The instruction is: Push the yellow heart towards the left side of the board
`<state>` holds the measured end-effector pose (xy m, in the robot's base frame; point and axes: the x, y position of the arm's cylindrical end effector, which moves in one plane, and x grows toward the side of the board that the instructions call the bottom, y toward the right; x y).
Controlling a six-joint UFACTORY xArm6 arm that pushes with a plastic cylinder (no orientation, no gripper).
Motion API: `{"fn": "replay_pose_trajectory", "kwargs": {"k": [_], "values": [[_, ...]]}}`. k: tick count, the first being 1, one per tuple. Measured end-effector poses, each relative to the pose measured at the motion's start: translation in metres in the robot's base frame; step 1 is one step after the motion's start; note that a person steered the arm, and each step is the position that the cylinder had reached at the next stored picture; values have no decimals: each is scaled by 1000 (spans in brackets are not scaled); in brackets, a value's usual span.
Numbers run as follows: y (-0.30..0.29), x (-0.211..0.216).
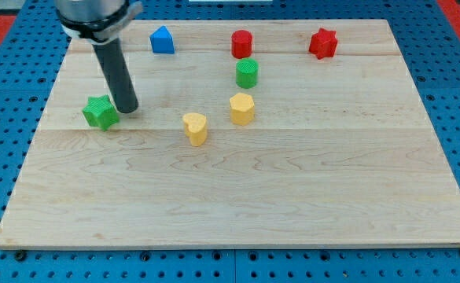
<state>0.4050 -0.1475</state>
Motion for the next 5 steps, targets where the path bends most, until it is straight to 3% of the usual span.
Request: {"fn": "replay_pose_trajectory", "kwargs": {"k": [4,5], "values": [[79,4],[77,15]]}}
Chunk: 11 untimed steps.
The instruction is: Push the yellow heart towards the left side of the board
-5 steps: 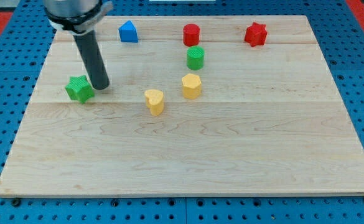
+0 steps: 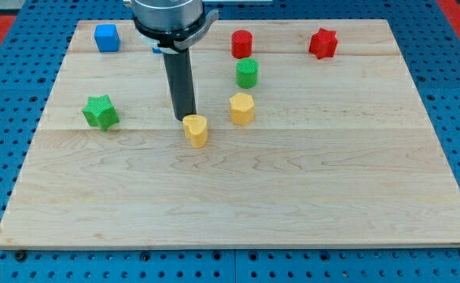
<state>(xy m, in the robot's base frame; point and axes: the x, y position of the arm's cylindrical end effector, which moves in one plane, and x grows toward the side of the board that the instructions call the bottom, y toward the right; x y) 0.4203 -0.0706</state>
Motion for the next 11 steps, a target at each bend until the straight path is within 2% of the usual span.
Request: {"fn": "replay_pose_trajectory", "kwargs": {"k": [2,3,4,5,6,7,9,10,11], "values": [[37,-24],[67,-14],[67,3],[29,-7],[63,28],[65,43],[14,44],[26,46],[-6,-14]]}}
